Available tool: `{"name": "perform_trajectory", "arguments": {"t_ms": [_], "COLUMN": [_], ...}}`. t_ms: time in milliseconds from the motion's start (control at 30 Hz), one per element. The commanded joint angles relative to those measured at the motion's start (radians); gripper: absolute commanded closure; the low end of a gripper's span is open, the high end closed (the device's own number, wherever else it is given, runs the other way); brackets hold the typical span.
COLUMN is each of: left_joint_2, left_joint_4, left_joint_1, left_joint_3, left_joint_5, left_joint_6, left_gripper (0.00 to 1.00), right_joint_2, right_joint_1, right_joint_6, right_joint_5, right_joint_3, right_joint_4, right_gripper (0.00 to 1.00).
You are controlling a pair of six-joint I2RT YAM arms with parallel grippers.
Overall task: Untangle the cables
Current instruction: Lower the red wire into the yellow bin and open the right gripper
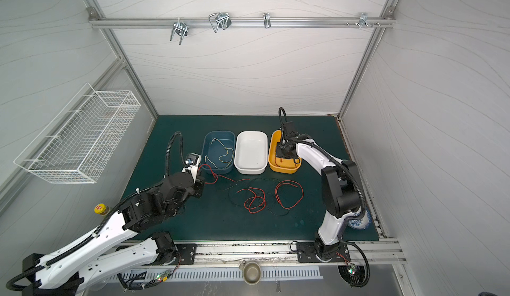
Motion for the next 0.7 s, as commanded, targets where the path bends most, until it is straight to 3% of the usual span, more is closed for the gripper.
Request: {"name": "perform_trajectory", "arguments": {"t_ms": [0,200,467,667], "left_joint_2": [-0.015,-0.013,-0.016,-0.028], "left_joint_4": [0.052,0.053,0.051,0.048], "left_joint_1": [0.003,0.002,0.002,0.002], "left_joint_3": [0.004,0.005,0.003,0.006], "left_joint_5": [-0.023,-0.024,-0.030,-0.028], "left_joint_6": [0.001,0.002,0.003,-0.001], "left_gripper": [1.00,1.00,1.00,1.00], "right_joint_2": [-0.025,-0.062,-0.154,-0.293], "right_joint_1": [-0.002,-0.002,0.008,0.113], "right_joint_6": [0.014,0.010,0.008,-0.044], "right_joint_5": [-0.023,-0.017,-0.018,-0.022], "right_joint_3": [0.013,0.025,0.018,-0.061], "right_joint_4": [-0.015,-0.048,-0.089,-0.122], "right_gripper": [0.87,0.69,0.61,0.50]}}
